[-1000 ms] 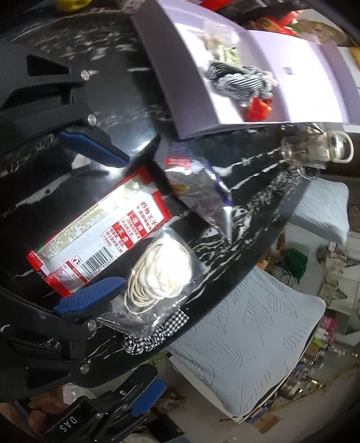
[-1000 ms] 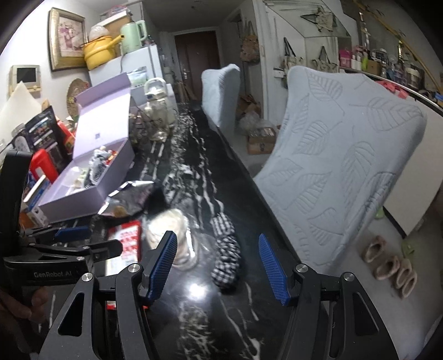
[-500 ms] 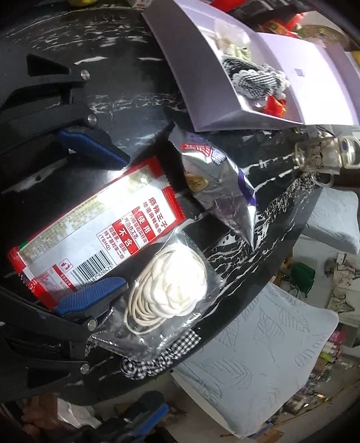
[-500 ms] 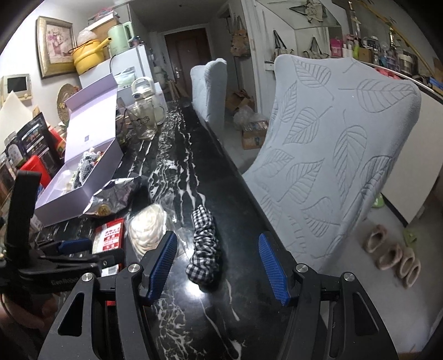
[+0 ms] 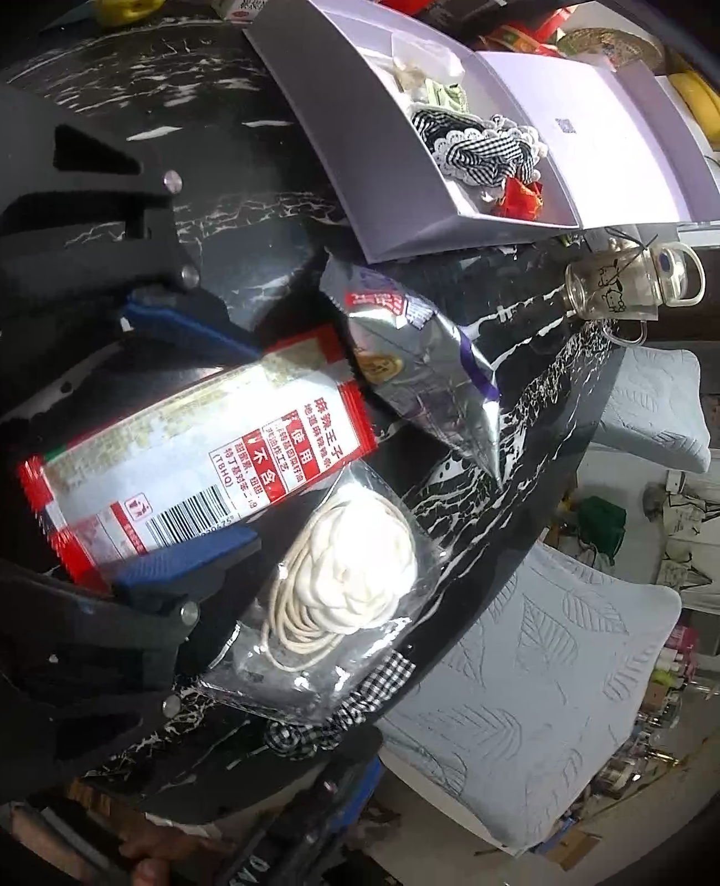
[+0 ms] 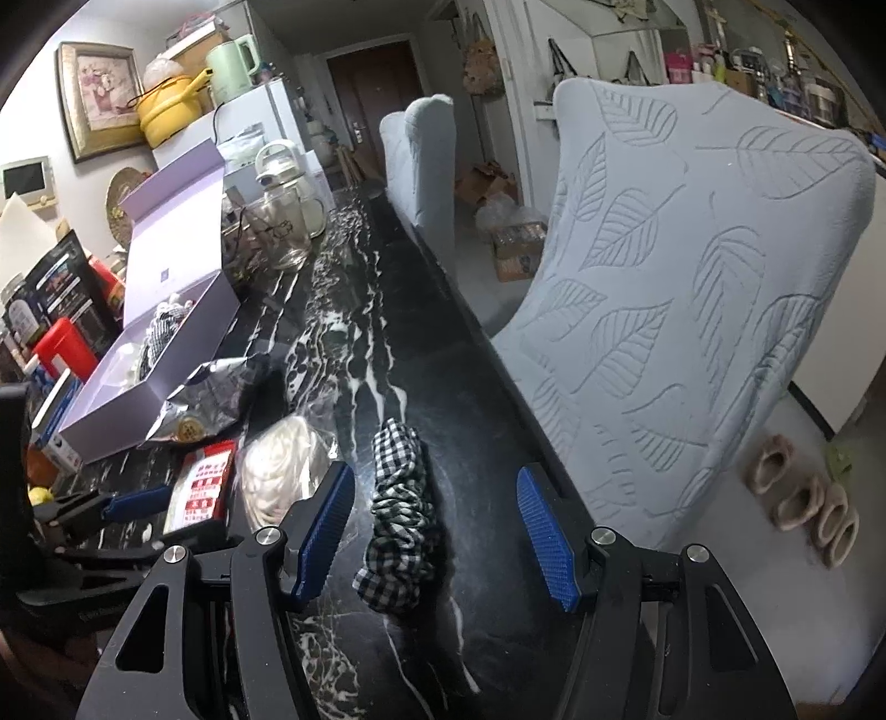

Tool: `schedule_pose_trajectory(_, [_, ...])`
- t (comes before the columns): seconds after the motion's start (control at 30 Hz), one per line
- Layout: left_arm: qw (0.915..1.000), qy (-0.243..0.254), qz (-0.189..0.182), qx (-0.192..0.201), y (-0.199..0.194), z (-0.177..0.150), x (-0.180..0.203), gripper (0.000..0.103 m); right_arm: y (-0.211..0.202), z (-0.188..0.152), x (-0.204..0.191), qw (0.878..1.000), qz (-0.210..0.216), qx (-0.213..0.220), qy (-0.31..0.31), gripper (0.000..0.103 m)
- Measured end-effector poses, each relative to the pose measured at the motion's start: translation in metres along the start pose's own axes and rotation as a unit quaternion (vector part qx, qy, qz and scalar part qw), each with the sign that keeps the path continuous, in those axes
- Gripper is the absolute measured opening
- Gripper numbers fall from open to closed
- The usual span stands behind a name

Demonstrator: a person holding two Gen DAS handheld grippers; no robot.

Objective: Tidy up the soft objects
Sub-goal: 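Grasp the red-white spicy strip packet with the left gripper while the right grasps the gingham scrunchie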

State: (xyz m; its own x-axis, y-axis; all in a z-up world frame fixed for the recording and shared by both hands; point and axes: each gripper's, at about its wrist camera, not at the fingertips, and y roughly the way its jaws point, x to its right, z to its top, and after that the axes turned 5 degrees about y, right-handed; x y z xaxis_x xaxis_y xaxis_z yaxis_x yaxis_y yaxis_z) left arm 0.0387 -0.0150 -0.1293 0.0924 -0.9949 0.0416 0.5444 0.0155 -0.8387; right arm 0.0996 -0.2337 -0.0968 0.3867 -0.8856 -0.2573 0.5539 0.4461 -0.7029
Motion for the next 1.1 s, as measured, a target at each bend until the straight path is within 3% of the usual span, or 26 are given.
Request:
schedule_pose_trajectory(0.23, [0.9995,0.01,-0.029,0.003,-0.003,-0.003,-0.007,0.056,0.014,-0.009,-0.012,0.999,-0.01,-0.024,-0.028,0.056])
schedule_pose_trajectory(0.5, [0.999,0.036,-0.027,-0.001,-0.003,-0.003,-0.007,0.057,0.009,-0.019,-0.013,0.999,-0.008,-0.028,-0.025,0.027])
schedule_pose_trajectory(0.83, [0.9987,0.051,-0.004,-0.004,0.0,-0.004,0.0,0.064,-0.012,-0.035,-0.006,0.998,-0.029,-0.048,-0.023,0.027])
schedule_pose_trajectory(1.0, [0.9986,0.052,0.001,-0.006,0.002,-0.004,0.003,0.072,-0.017,-0.039,-0.006,0.998,-0.027,-0.06,-0.024,0.028])
schedule_pose_trajectory(1.03, [0.9986,0.052,0.001,-0.006,0.002,-0.004,0.003,0.073,-0.016,-0.04,-0.005,0.998,-0.027,-0.061,-0.021,0.03])
schedule_pose_trajectory(1.1, [0.9988,0.048,0.001,-0.007,0.001,-0.004,0.002,0.072,-0.013,-0.039,-0.004,0.998,-0.027,-0.06,-0.015,0.044])
